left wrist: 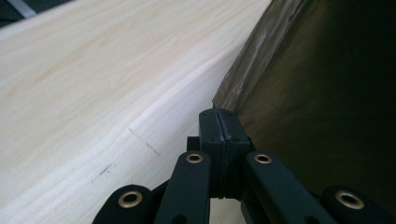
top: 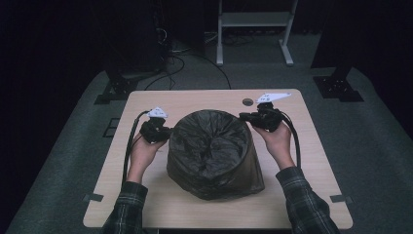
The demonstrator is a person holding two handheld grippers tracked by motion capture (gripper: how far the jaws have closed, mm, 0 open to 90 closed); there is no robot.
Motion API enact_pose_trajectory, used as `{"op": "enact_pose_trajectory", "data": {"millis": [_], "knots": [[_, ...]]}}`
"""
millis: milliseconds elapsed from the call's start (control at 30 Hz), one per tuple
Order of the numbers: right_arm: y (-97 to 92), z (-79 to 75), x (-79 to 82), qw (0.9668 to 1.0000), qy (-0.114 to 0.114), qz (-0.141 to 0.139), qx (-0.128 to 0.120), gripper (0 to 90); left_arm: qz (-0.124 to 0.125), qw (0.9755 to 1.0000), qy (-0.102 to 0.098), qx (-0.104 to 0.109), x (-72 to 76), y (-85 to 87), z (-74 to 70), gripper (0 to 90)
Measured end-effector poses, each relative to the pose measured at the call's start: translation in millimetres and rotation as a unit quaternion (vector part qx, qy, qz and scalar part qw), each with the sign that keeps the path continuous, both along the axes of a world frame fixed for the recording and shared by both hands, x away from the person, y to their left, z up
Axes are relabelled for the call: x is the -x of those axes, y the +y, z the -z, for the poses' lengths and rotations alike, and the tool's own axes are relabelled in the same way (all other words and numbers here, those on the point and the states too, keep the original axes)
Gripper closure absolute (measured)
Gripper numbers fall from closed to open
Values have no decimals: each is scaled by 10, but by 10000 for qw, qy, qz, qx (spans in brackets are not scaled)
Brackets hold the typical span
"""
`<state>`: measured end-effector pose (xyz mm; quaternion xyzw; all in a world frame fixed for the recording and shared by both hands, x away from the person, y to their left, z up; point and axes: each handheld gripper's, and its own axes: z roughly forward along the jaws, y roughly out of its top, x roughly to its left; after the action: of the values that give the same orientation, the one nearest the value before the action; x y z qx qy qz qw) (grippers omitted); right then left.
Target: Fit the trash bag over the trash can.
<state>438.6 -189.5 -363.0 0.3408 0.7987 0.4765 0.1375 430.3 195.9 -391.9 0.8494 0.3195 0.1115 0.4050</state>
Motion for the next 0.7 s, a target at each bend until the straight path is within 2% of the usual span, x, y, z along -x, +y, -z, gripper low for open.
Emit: {"op": "enact_pose_trajectory", "data": {"millis": [67,300,400,500,533,567,600,700], "knots": [[-20,119,-31,9999,105,33,10,900,-17,10000,63,27,-10,1,62,898],[4,392,-61,9993,321,63,162,900,-37,9997,208,-131,-16,-11,241,898],[7,456,-59,9990,380,69,203,900,-48,9996,239,-106,-21,-10,281,898],[2,451,-53,9991,375,62,195,900,-30,9998,159,-85,-14,1,236,895],[-2,438,-51,9992,346,48,184,879,-61,9999,76,-75,1,14,197,868],[-15,399,-42,9994,281,100,150,753,-83,9999,26,-55,14,37,162,819],[-32,356,-32,9996,234,155,96,684,-96,10000,9,8,31,63,128,792],[-104,193,22,9996,-3,293,-6,595,-154,9998,-93,12,102,149,38,668]]}}
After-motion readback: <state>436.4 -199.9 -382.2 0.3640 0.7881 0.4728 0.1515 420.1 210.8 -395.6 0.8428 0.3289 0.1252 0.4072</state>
